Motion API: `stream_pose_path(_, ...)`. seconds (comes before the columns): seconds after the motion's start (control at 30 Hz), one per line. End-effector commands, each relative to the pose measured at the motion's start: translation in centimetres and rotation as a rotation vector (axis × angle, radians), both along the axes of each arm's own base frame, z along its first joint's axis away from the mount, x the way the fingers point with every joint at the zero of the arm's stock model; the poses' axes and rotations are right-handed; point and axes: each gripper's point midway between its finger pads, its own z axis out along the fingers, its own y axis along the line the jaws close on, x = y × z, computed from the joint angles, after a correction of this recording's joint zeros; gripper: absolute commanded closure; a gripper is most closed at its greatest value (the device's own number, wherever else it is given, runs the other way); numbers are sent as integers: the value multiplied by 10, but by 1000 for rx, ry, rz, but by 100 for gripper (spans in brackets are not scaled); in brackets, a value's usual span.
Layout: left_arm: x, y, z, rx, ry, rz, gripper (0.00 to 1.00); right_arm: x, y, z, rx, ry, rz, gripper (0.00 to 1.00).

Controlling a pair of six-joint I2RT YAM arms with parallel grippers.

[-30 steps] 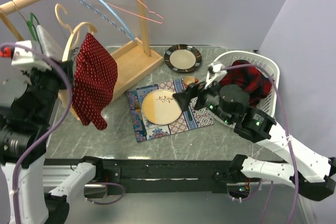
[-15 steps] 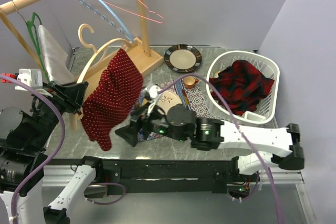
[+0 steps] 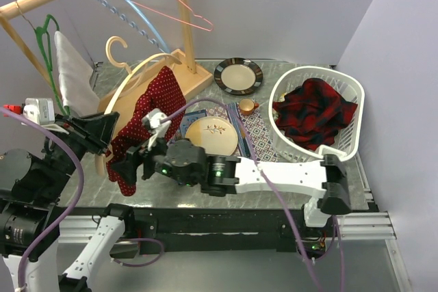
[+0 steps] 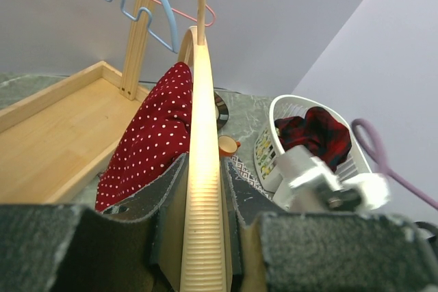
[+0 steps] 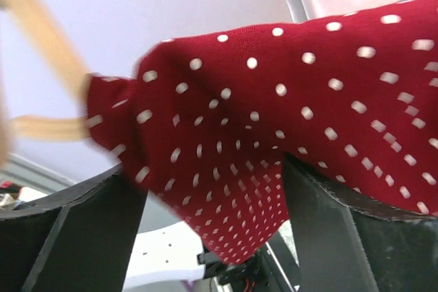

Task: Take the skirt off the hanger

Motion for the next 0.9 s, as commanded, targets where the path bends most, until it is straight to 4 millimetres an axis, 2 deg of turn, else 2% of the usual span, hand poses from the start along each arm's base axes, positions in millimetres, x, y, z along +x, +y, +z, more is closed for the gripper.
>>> stream_pose_path(0.0,-8,0,40,-37,-149,-7,99,5,10,21,35,-33,-23,26)
stream_pose_path(0.03,-7,0,40,-35,-150,-5,99,4,11,18,31,-32,-22,32)
stream_pose_path(0.07,-7,0,41,-35,-153,-5,99,7,10,16,32,-31,-32,48)
stream_pose_path(0.17,-4,5,41,-25,-150,25,99,9,4,13,25,-30,-54,78)
stream_pose_path(0.23,1,11,38,-7,-144,61,99,12,-7,11,17,-34,-78,86)
stream_pose_path(0.27,4,14,35,1,-141,79,99,18,-14,9,11,-40,-116,94)
stream_pose_path(0.33,10,24,32,18,-136,144,99,27,-32,7,-3,-46,-173,95)
stream_pose_path(0.37,13,29,28,24,-126,169,99,29,-37,7,-13,-52,-193,93)
stream_pose_path(0.4,17,32,26,37,-119,188,99,34,-49,13,-10,-60,-227,93)
stream_pose_path(0.43,18,32,24,43,-116,194,99,38,-55,6,-28,-66,-245,100)
stream_pose_path(0.47,21,37,22,45,-109,223,99,43,-62,5,-33,-75,-271,100)
stream_pose_path(0.5,22,38,21,54,-106,229,99,46,-72,12,-20,-76,-296,100)
stream_pose_path(0.53,22,40,21,56,-108,237,99,49,-78,4,-41,-77,-309,100)
stream_pose_path(0.63,24,42,22,65,-109,249,99,61,-98,1,-50,-81,-367,100)
stream_pose_path(0.7,24,42,23,67,-108,249,99,68,-109,4,-39,-76,-390,99)
stream_pose_path(0.8,24,43,23,66,-111,252,99,72,-119,1,-33,-77,-388,83)
stream_pose_path(0.83,24,42,22,65,-109,252,99,71,-120,-4,-40,-77,-383,83)
stream_pose_path(0.87,25,42,22,65,-109,251,99,69,-118,-5,-42,-78,-358,92)
